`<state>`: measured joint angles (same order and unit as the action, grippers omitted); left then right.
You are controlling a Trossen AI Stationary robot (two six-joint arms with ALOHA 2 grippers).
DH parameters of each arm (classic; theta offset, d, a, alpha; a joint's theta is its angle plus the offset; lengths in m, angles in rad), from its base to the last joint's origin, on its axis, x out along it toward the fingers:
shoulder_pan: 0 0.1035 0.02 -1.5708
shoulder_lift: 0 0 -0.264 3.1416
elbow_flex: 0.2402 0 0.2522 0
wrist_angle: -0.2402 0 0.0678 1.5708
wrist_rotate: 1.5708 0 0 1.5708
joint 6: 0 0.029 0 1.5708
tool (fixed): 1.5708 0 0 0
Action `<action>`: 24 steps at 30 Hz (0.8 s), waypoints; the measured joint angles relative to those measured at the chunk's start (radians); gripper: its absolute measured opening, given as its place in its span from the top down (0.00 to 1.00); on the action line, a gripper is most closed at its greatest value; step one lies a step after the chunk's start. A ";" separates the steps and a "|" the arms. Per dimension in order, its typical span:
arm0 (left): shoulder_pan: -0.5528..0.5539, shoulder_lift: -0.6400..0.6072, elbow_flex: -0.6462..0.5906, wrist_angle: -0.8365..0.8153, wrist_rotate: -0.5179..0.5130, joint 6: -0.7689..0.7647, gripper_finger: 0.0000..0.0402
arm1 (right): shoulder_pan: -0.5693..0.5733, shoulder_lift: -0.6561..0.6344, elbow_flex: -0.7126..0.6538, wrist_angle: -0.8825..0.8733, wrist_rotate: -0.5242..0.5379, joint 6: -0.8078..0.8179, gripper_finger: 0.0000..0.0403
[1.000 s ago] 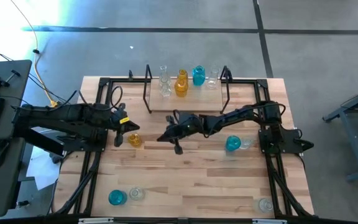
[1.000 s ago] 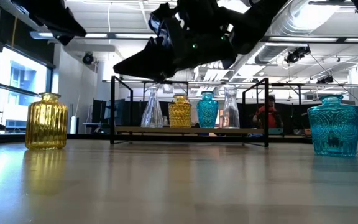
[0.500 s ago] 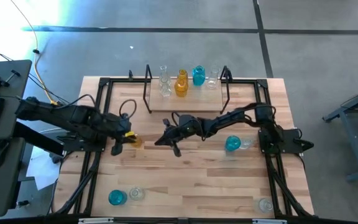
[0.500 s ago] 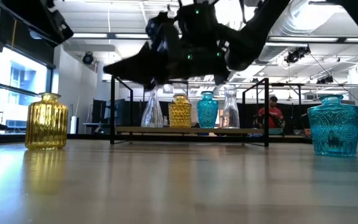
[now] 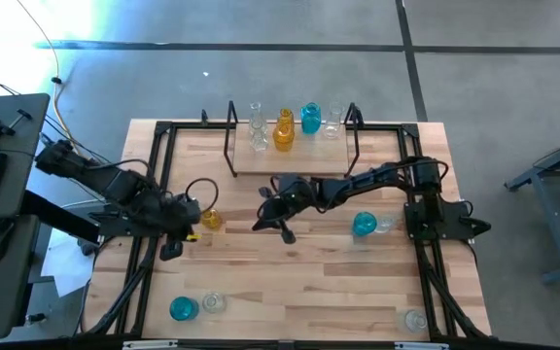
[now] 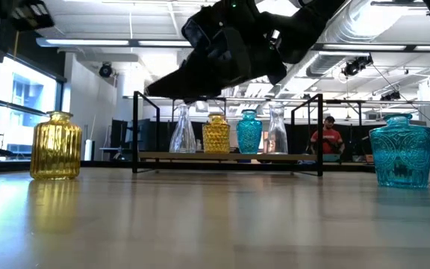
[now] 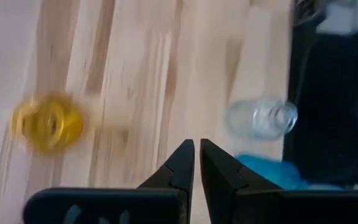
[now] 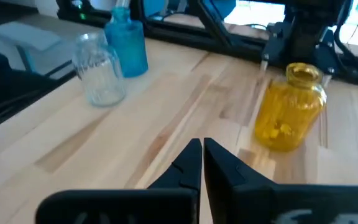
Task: Sort vases onto shelf
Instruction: Put the blue vase on the shelf aligned with the other blue vase
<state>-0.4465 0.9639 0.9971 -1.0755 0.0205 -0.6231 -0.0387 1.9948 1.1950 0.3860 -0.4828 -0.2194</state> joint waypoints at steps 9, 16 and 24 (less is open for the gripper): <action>-0.169 0.177 0.110 -0.097 0.081 -0.285 0.85 | 0.007 0.003 -0.073 0.141 0.000 -0.025 1.00; -0.304 0.276 0.116 0.033 0.135 -0.484 0.67 | -0.027 0.002 -0.338 0.694 0.006 0.131 1.00; -0.427 0.396 0.116 0.170 0.134 -0.671 0.59 | -0.039 -0.046 -0.412 0.860 0.011 0.168 1.00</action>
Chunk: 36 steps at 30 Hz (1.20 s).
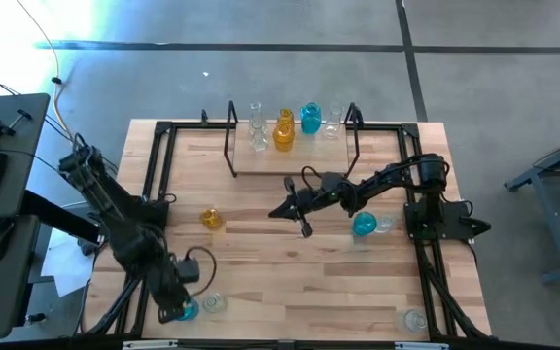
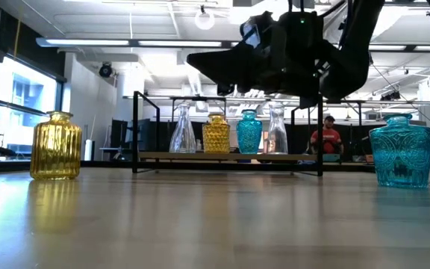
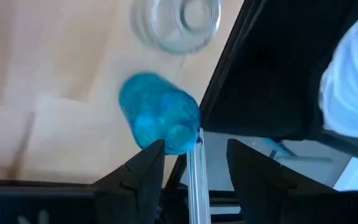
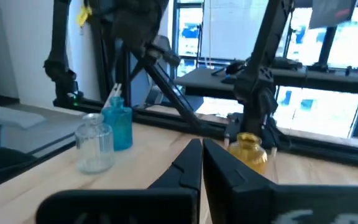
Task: Sort vases onto shelf
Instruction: Put the blue vase on the shelf aligned with the other blue vase
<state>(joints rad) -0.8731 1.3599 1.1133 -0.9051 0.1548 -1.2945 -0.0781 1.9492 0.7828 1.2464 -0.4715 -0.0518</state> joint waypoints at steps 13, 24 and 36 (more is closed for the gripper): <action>-0.058 0.136 -0.001 -0.031 0.019 -0.014 0.59 | 0.008 -0.008 -0.001 -0.016 -0.001 -0.009 1.00; -0.057 0.145 -0.008 -0.065 -0.029 -0.012 0.65 | 0.008 -0.008 -0.001 -0.018 -0.001 -0.009 1.00; -0.054 0.167 -0.008 -0.039 -0.009 0.046 0.95 | 0.006 -0.008 -0.001 -0.038 -0.001 -0.009 1.00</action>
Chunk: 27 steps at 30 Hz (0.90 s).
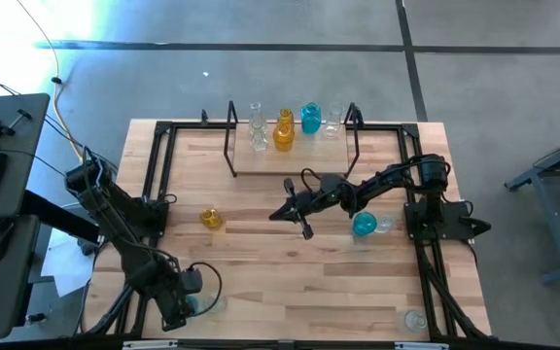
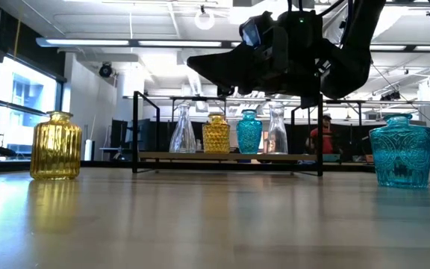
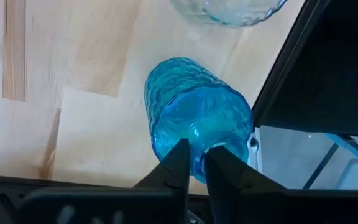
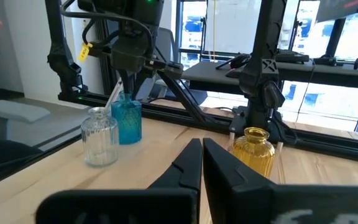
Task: Sort vases onto shelf
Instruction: Put the blue vase on the shelf aligned with the other blue vase
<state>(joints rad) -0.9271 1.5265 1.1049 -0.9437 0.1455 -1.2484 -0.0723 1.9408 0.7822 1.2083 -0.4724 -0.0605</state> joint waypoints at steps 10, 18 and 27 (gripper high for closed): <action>0.121 -0.136 -0.001 -0.152 -0.010 -0.009 0.97 | 0.000 0.000 0.000 0.000 0.000 0.001 1.00; 0.462 -0.206 0.001 -0.154 -0.067 0.239 0.97 | -0.002 -0.006 0.000 -0.012 0.001 0.009 1.00; 0.841 -0.105 0.090 -0.122 -0.069 0.722 0.97 | -0.002 -0.253 -0.086 -0.263 0.042 -0.055 1.00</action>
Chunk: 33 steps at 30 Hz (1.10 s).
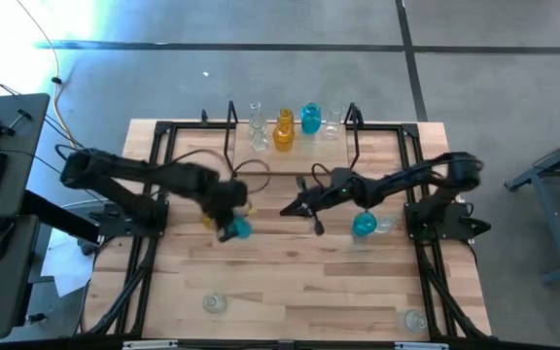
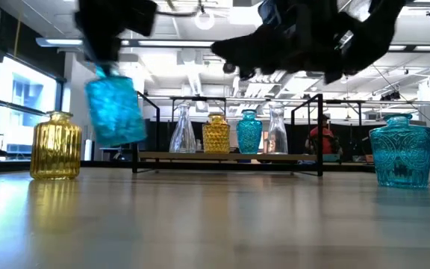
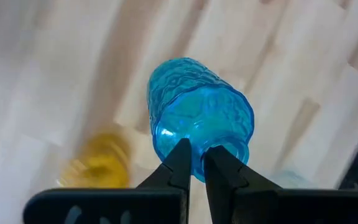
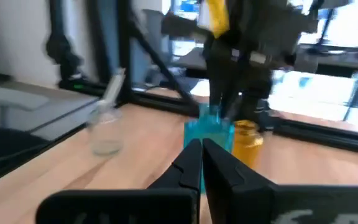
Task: Sort vases onto shelf
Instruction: Put the blue vase on the shelf aligned with the other blue vase
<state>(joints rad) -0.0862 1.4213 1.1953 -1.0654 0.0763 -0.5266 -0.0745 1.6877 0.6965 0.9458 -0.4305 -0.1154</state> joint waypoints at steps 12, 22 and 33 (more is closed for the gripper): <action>0.264 0.360 0.363 -0.039 0.023 0.430 0.97 | 0.115 -0.325 -0.060 -0.465 0.342 -0.047 1.00; 0.310 0.570 0.567 -0.101 0.018 0.566 0.97 | 0.230 -0.349 -0.060 -0.597 0.485 0.016 1.00; 0.308 0.616 0.585 -0.087 0.018 0.617 0.94 | 0.289 -0.349 -0.060 -0.608 0.548 0.069 1.00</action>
<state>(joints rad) 0.2214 2.0373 1.7802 -1.1529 0.0947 0.0906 0.2142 1.3384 0.6361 0.3374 0.1177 -0.0463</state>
